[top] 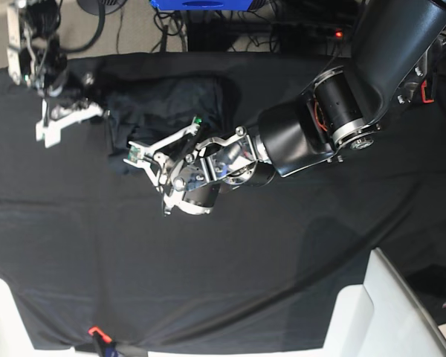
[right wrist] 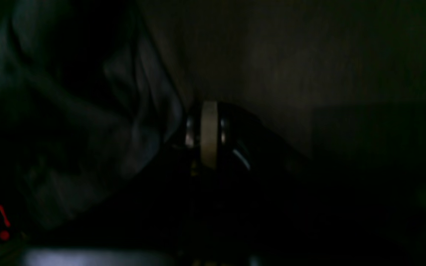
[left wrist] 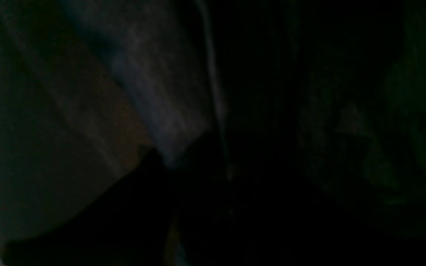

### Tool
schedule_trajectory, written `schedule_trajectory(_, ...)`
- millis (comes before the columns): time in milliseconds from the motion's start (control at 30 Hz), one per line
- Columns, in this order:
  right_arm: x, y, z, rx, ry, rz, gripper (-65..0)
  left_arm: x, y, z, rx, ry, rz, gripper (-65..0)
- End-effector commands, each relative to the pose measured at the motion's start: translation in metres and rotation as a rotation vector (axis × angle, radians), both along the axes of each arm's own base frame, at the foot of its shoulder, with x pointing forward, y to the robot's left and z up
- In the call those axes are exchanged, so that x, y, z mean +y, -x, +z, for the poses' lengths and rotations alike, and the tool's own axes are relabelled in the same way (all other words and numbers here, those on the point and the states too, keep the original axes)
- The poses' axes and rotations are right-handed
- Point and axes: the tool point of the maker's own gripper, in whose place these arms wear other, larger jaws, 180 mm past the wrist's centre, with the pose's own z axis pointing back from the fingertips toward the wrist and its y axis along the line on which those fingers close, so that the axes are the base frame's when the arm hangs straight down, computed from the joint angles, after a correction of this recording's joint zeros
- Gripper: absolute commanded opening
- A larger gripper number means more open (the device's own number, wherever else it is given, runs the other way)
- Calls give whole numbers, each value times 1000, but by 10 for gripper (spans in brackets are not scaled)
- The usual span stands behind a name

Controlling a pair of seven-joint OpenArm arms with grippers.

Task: Fold the T-shirt properly
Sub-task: 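Drag the grasped shirt end with the left gripper toward the right gripper, then press and smooth the shirt's folded edge with the left gripper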

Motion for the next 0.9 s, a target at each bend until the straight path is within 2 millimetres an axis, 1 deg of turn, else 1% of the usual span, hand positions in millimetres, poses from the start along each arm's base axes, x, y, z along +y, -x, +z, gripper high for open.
schedule_trajectory(0, -4, 2, 0, 21, 15, 0, -641, -11, -2, 6, -6, 37, -5, -650)
schedule_trajectory(67, -7, 11, -5, 51, 23, -23, -641, -15, -1, 7, 1, 62, -9, -650)
schedule_trajectory(200, 2, 20, -9, 71, 3, -34, -641, -18, 0, 7, 6, 73, -11, -650)
schedule_trajectory(267, 4, 18, -5, 60, 3, -32, -641, -24, 2, 9, 8, 84, -16, -650)
schedule_trajectory(300, 5, 20, -4, 62, 1, -30, -641, -26, 2, 10, 7, 85, -18, -650)
schedule_trajectory(433, 22, 21, 2, 47, -13, 17, -641, -28, 3, 11, 6, 88, -22, -650)
schedule_trajectory(600, 17, 23, -1, 65, 0, -9, -641, -28, 3, 11, 5, 86, -22, -650)
schedule_trajectory(767, 15, 21, 0, 60, 2, -15, -641, -24, 2, 9, 4, 78, -19, -650)
schedule_trajectory(833, 15, 20, 0, 57, 4, -14, -641, -22, 1, 9, 4, 74, -17, -650)
schedule_trajectory(867, 14, 19, 0, 57, 4, -16, -641, -17, 0, 7, 4, 66, -12, -650)
